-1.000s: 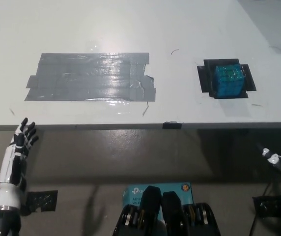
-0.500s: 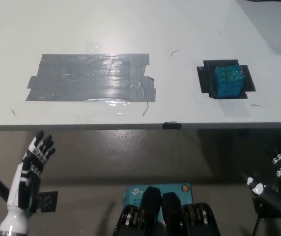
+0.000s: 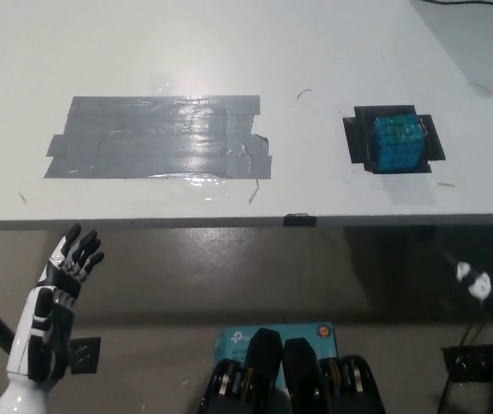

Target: A rubick's cube is kept in the black marked spot on the table and the robot uses its right arm to pick it up and hands it to a person

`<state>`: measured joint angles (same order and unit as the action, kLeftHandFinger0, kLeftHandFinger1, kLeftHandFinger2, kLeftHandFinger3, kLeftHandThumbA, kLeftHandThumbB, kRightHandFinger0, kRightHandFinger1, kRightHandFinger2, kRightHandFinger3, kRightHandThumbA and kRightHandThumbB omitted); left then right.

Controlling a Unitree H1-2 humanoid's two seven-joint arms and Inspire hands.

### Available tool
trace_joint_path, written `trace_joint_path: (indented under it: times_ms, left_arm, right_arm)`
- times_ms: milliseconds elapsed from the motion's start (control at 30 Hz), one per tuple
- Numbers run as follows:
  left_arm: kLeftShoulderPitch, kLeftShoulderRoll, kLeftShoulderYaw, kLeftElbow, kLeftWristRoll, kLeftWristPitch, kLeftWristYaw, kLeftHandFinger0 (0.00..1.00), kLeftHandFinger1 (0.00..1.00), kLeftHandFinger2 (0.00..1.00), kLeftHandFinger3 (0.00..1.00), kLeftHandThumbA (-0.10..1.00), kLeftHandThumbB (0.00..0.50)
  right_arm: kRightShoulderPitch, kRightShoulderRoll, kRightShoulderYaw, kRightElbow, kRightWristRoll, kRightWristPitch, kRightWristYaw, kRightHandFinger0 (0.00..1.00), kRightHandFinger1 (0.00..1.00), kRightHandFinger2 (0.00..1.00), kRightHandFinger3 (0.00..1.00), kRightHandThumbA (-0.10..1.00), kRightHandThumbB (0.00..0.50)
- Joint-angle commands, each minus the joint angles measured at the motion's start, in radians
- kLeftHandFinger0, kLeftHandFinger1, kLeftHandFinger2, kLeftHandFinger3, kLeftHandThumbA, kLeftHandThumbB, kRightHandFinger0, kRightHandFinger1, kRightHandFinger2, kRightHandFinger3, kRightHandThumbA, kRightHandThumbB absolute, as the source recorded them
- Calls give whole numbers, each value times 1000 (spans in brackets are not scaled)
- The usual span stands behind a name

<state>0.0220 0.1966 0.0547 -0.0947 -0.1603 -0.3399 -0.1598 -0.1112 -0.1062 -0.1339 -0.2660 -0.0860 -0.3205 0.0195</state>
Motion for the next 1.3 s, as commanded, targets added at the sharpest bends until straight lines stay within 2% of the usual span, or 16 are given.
trace_joint_path:
  times_ms: [0, 167, 233, 300, 433, 500, 633, 767, 967, 1067, 1200, 1267]
  left_arm:
    - [1, -5, 14, -40, 5, -9, 14, 1000, 1000, 1000, 1000, 970, 149]
    - [8, -8, 14, -49, 8, -9, 14, 1000, 1000, 1000, 1000, 959, 158]
    - [11, -6, 13, -53, 0, -6, 9, 1000, 1000, 1000, 1000, 948, 154]
    - [14, -4, 11, -55, 2, -12, 5, 1000, 1000, 1000, 1000, 945, 146]
    - [17, -4, 10, -68, 5, -2, 6, 1000, 1000, 1000, 1000, 942, 163]
    - [20, -6, 8, -74, 6, -8, 6, 1000, 1000, 1000, 1000, 938, 148]
    - [22, -10, 4, -81, 6, -13, 4, 1000, 1000, 1000, 1000, 927, 141]
    - [21, -8, -1, -87, 11, -14, 0, 1000, 1000, 1000, 1000, 932, 138]
    - [23, -3, -10, -102, 23, -9, -6, 1000, 1000, 1000, 1000, 941, 145]
    - [20, -1, -12, -106, 25, -5, -7, 1000, 1000, 1000, 1000, 940, 149]
    - [15, 2, -11, -100, 29, -9, -7, 1000, 1000, 1000, 1000, 944, 162]
    - [17, 5, -13, -99, 22, -10, -12, 1000, 1000, 1000, 1000, 942, 154]
  right_arm:
    - [-140, -9, -3, -65, -130, 234, -20, 1000, 1000, 1000, 1000, 947, 320]
    - [-242, -25, 21, 4, -174, 365, 3, 1000, 1000, 1000, 1000, 881, 314]
    - [-304, -37, 33, 65, -194, 411, 8, 1000, 1000, 1000, 1000, 869, 332]
    - [-378, -51, 38, 168, -198, 407, -5, 1000, 1000, 1000, 1000, 828, 353]
    - [-491, -64, 47, 336, -211, 429, -36, 1000, 1000, 1000, 1000, 829, 377]
    - [-549, -65, 58, 444, -228, 434, -60, 1000, 1000, 1000, 1000, 827, 368]
    - [-624, -63, 68, 622, -219, 378, -98, 1000, 1000, 1000, 1000, 785, 350]
    - [-712, -52, 64, 835, -191, 357, -132, 1000, 1000, 1000, 1000, 801, 396]
    - [-773, -54, 78, 1049, -189, 309, -170, 1000, 1000, 1000, 1000, 826, 376]
    - [-785, -57, 83, 1106, -183, 307, -170, 1000, 1000, 1000, 1000, 844, 391]
    - [-779, -58, 88, 1144, -174, 284, -178, 1000, 1000, 1000, 1000, 828, 380]
    - [-767, -57, 83, 1144, -164, 283, -179, 1000, 1000, 1000, 1000, 831, 395]
